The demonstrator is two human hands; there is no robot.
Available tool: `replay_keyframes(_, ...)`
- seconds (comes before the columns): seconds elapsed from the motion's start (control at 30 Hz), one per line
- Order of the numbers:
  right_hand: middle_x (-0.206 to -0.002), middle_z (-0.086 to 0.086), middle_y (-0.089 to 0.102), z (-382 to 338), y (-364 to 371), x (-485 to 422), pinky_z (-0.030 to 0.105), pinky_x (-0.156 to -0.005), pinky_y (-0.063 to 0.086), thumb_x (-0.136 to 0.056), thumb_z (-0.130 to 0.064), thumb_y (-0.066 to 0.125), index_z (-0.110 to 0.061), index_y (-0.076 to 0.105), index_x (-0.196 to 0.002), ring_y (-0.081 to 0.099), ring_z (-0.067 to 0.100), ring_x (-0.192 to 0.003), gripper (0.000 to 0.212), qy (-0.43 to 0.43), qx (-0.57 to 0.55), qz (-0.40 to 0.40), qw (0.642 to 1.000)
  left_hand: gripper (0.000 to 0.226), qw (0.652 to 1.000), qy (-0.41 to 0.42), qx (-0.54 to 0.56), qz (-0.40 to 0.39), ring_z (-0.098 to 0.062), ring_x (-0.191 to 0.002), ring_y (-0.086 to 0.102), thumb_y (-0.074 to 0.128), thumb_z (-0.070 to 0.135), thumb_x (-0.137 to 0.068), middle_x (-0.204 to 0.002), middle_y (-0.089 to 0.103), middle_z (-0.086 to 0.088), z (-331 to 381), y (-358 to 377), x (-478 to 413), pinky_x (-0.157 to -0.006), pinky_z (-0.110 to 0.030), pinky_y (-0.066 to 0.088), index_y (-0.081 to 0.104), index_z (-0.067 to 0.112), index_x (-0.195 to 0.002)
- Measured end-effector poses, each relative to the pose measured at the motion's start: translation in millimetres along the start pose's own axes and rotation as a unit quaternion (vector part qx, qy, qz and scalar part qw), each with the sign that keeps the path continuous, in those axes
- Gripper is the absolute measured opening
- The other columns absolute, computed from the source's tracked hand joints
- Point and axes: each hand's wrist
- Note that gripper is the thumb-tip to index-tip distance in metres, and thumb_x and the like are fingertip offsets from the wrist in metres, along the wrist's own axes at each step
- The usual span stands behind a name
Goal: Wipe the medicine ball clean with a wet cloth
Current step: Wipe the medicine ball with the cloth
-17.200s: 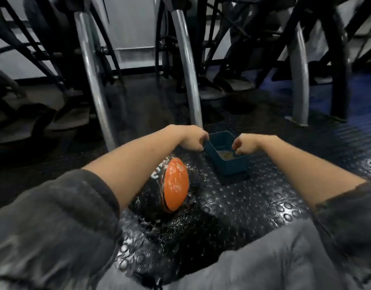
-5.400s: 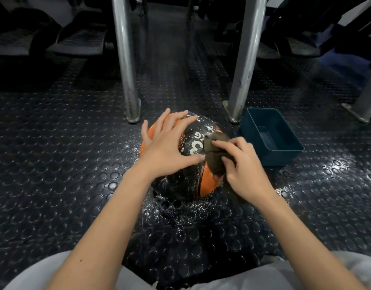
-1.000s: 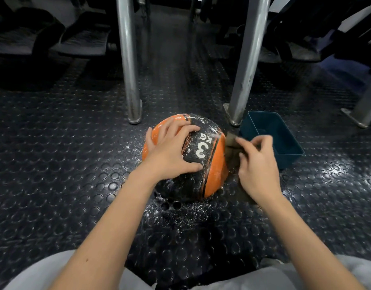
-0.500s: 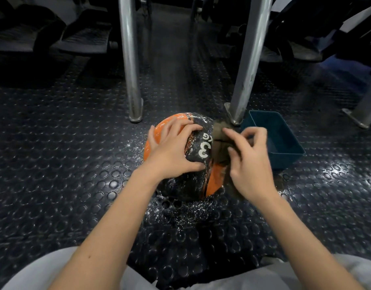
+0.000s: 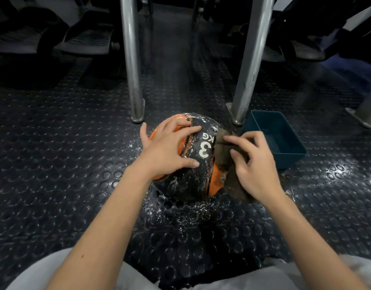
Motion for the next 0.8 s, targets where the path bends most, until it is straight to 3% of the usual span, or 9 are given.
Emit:
replay_keyframes(0.1,-0.111,-0.004,0.036,7,8,4,0.016,-0.092,0.032,-0.09,-0.019,0.062,-0.016,0.054,-0.131,0.041,0.008,-0.105,0.042,0.08,-0.019,-0.078,0.994,0.078,1.0,-0.008,-0.007,0.02,0.006,-0.135,0.0,0.067,0.06,-0.073,-0.144,0.019,0.027,5,8,1,-0.109,-0.055,-0.019,0.026,0.054,-0.139)
replay_keyframes(0.2,-0.111,-0.004,0.035,10,7,1,0.011,-0.09,0.026,-0.084,-0.023,0.069,-0.017,0.049,-0.135,0.04,0.008,-0.106,0.055,0.115,-0.035,-0.106,0.987,0.077,0.999,-0.004,-0.013,0.046,0.007,-0.131,0.003,0.065,0.061,-0.074,-0.143,0.02,0.023,12,15,1,-0.108,-0.053,-0.02,0.027,0.05,-0.14)
replay_keyframes(0.33,-0.105,-0.006,0.045,11,-8,-5,0.011,-0.083,0.026,-0.086,-0.009,0.064,-0.018,0.057,-0.127,0.05,0.016,-0.107,0.043,0.104,0.045,-0.039,0.993,0.079,0.999,0.008,-0.006,0.044,0.005,-0.134,0.006,0.066,0.062,-0.072,-0.142,0.021,0.022,17,16,3,-0.107,-0.051,-0.022,0.028,0.048,-0.14)
replay_keyframes(0.43,-0.108,-0.007,0.055,-5,-16,-7,0.015,-0.091,0.036,-0.084,-0.004,0.065,-0.014,0.06,-0.122,0.052,0.008,-0.103,0.039,0.027,-0.032,0.046,0.998,0.082,0.999,0.009,-0.007,0.046,0.001,-0.138,0.007,0.068,0.062,-0.07,-0.141,0.022,0.021,16,16,1,-0.106,-0.05,-0.023,0.029,0.048,-0.14)
replay_keyframes(0.53,-0.11,-0.002,0.059,-8,-1,0,0.018,-0.09,0.037,-0.083,-0.002,0.063,-0.011,0.064,-0.117,0.054,0.015,-0.101,0.035,-0.056,-0.017,-0.01,0.998,0.082,0.998,0.005,-0.004,0.059,0.001,-0.139,0.006,0.071,0.061,-0.068,-0.141,0.024,0.021,15,17,0,-0.107,-0.05,-0.021,0.032,0.048,-0.139)
replay_keyframes(0.6,-0.113,-0.001,0.058,2,8,4,0.018,-0.085,0.034,-0.087,-0.003,0.06,-0.014,0.063,-0.119,0.052,0.02,-0.102,0.034,-0.013,0.024,-0.056,0.998,0.081,0.998,0.002,0.001,0.057,0.002,-0.138,0.006,0.071,0.06,-0.068,-0.141,0.024,0.021,14,16,0,-0.109,-0.051,-0.019,0.032,0.048,-0.138)
replay_keyframes(0.7,-0.114,0.0,0.055,14,1,0,0.025,-0.079,0.035,-0.091,-0.007,0.055,-0.015,0.061,-0.123,0.049,0.023,-0.103,0.033,0.062,0.103,-0.031,0.992,0.08,0.999,0.0,0.009,0.052,0.001,-0.139,0.005,0.071,0.06,-0.068,-0.14,0.024,0.02,13,15,0,-0.11,-0.052,-0.018,0.033,0.047,-0.138)
replay_keyframes(0.8,-0.11,0.002,0.056,-1,-6,-3,0.017,-0.078,0.033,-0.089,-0.004,0.058,-0.011,0.063,-0.119,0.05,0.019,-0.098,0.032,0.005,0.049,0.048,0.998,0.081,0.998,-0.002,0.015,0.058,0.001,-0.137,0.008,0.072,0.06,-0.066,-0.138,0.025,0.02,11,14,0,-0.11,-0.053,-0.017,0.035,0.046,-0.137)
Point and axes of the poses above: each hand's wrist, its own x-axis away from the middle knuckle, its own y-axis out of the palm, z = x × y
